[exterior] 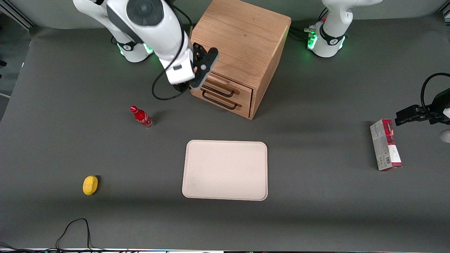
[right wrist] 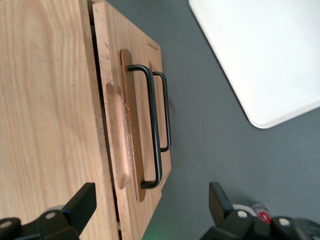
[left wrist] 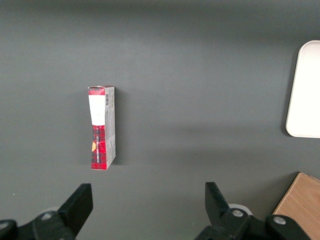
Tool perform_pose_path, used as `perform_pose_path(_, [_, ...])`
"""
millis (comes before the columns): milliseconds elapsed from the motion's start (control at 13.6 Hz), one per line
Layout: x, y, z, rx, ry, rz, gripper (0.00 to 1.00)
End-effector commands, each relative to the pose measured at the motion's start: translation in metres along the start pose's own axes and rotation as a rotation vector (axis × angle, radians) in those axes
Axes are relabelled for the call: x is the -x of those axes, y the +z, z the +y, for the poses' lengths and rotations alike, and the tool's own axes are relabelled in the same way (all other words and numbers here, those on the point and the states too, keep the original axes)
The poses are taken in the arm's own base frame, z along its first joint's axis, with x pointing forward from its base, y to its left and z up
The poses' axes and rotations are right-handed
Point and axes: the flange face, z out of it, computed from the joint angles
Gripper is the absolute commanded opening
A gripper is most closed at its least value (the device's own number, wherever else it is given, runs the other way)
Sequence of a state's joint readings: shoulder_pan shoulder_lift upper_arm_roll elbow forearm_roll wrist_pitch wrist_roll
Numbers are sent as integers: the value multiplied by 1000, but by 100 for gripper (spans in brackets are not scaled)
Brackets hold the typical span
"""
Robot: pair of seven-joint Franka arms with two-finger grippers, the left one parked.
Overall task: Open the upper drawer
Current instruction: 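Move the right gripper to the upper drawer's black handle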
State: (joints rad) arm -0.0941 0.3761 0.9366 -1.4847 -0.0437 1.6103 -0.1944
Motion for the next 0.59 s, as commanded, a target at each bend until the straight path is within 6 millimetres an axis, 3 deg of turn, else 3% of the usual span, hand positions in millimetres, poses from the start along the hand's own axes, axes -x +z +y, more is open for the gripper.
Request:
perform_pose_path(0, [-13,16,7,-83,-50,-7,100])
perform_pose_path(295, [-18,42,6,-90,-62,-35,100])
perform_pose_path(516, [-20,55,21,-62,-105,-57,100])
